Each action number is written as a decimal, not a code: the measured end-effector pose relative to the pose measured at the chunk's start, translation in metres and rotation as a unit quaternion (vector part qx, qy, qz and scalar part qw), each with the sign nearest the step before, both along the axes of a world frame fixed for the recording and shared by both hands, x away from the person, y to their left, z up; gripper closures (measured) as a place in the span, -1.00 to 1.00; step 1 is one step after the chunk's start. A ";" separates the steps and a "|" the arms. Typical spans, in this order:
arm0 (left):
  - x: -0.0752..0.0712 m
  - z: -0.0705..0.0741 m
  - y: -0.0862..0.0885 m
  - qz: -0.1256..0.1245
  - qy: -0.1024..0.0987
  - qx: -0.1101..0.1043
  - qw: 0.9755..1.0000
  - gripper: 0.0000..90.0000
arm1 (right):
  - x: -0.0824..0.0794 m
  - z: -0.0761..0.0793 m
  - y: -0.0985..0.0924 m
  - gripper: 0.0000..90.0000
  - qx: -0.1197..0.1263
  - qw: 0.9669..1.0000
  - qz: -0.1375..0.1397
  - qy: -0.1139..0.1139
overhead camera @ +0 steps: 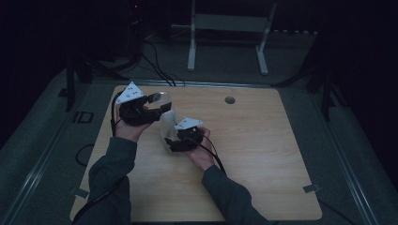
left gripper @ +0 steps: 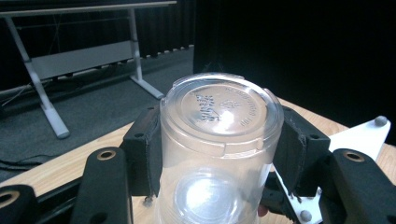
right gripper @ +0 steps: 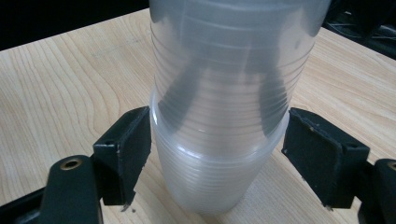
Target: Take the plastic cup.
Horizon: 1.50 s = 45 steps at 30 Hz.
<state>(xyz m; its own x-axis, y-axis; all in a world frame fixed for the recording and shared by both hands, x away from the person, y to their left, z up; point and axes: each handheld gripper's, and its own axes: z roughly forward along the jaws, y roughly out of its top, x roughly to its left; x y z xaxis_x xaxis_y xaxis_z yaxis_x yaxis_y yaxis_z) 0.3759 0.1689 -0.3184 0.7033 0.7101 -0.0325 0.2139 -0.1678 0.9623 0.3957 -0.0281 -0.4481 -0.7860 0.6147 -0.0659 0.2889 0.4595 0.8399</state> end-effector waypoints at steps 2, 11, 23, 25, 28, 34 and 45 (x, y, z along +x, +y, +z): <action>0.000 0.002 0.000 0.000 -0.001 -0.002 1.000 -0.08 | 0.000 0.000 0.000 -0.48 0.000 1.000 0.000 0.000; -0.002 0.009 0.004 -0.007 -0.003 -0.018 1.000 -0.08 | 0.000 -0.001 0.000 -0.47 0.000 1.000 0.001 0.002; -0.009 0.019 0.010 -0.008 -0.014 -0.023 1.000 -0.08 | 0.000 -0.002 -0.001 -0.45 0.000 1.000 -0.001 0.002; -0.010 0.021 0.010 -0.008 -0.016 -0.023 1.000 -0.08 | 0.000 -0.002 -0.001 -0.45 0.000 1.000 -0.001 0.002; -0.013 0.025 0.012 -0.007 -0.021 -0.022 1.000 -0.08 | 0.000 -0.002 -0.001 -0.45 -0.001 1.000 0.000 0.001; -0.018 0.030 0.018 -0.001 -0.027 -0.023 0.999 -0.08 | -0.001 -0.001 -0.003 -0.45 0.000 1.000 0.000 0.002; -0.026 0.024 0.037 0.018 -0.027 -0.027 0.999 -0.07 | -0.007 0.005 -0.009 -0.48 -0.014 1.000 -0.005 -0.020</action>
